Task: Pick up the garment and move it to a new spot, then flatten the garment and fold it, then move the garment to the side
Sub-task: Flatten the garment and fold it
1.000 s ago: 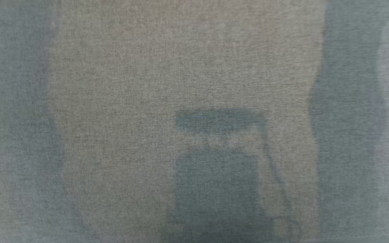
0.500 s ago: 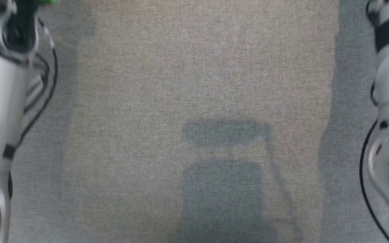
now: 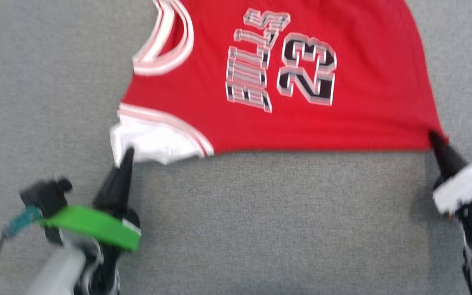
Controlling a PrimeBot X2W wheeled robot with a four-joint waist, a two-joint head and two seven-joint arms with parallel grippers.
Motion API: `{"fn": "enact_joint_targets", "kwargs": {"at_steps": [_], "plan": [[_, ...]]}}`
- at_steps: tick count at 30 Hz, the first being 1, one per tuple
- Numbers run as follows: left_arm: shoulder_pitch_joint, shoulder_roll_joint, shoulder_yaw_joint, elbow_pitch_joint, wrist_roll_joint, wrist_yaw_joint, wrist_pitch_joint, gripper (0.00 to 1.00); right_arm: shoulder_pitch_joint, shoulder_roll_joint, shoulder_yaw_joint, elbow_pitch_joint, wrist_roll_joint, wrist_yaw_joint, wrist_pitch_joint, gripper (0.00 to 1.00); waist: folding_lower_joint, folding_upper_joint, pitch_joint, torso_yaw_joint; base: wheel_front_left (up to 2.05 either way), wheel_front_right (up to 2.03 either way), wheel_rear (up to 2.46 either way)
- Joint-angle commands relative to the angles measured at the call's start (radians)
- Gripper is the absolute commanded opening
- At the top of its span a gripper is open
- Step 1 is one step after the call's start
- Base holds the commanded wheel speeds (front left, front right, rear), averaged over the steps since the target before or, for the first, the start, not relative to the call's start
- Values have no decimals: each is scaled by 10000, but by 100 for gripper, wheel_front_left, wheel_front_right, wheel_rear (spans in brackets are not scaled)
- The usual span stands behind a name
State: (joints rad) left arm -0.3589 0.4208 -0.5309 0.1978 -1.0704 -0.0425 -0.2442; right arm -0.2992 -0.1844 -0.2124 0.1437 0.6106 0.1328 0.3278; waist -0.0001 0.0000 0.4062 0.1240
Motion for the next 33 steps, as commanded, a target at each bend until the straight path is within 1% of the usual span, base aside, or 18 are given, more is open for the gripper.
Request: {"fn": "enact_joint_targets", "kwargs": {"at_steps": [1,5,9,12,14,17,20,24,27,29,32,33], "plan": [[755,52,124,-235,-60,257,-129,0,908,0,-101,-519,-195,-38,-126,0,1,0,-1480,492,0,0,0],[2588,-256,288,-923,-216,585,-196,0,3118,426,-42,-1438,-412,-32,-214,0,1,0,-2038,461,0,0,0],[4019,-527,662,-1645,-139,938,-229,0,4535,707,-146,-2148,-443,-32,-233,0,1,0,-2259,363,0,0,0],[4841,-706,785,-2261,33,1119,-236,0,5540,910,-522,-2514,-243,-34,-140,0,1,0,-2317,435,0,0,0],[5236,-687,742,-2576,195,1283,-239,0,5940,969,-922,-2784,-228,-34,-137,0,1,0,-2250,496,0,0,0],[5569,-714,824,-3044,138,1412,-238,0,6025,1044,-1112,-3081,-255,-34,-35,0,1,0,-1809,318,0,0,0],[5413,-614,882,-3182,268,1505,-200,0,5802,1095,-1058,-3066,-244,-34,47,0,1,0,-1510,207,0,0,0],[4628,-356,992,-3667,330,1667,301,0,5051,1092,-656,-2859,-314,-30,293,0,1,0,-925,1,0,0,0],[3647,-29,680,-3803,731,1802,1127,0,4551,1042,-673,-2504,-424,-31,442,0,1,0,-657,95,0,0,0],[3068,62,540,-3861,827,1950,1679,0,4143,964,-595,-2362,-435,-31,565,0,1,0,-520,64,0,0,0],[2265,222,372,-4035,894,2117,2478,0,3761,940,-585,-2437,-141,-29,816,0,1,0,-360,-15,0,0,0],[1930,237,427,-4085,800,2293,2801,0,3473,895,-576,-2556,-18,-29,1066,0,1,0,-258,-173,0,0,0]]}}
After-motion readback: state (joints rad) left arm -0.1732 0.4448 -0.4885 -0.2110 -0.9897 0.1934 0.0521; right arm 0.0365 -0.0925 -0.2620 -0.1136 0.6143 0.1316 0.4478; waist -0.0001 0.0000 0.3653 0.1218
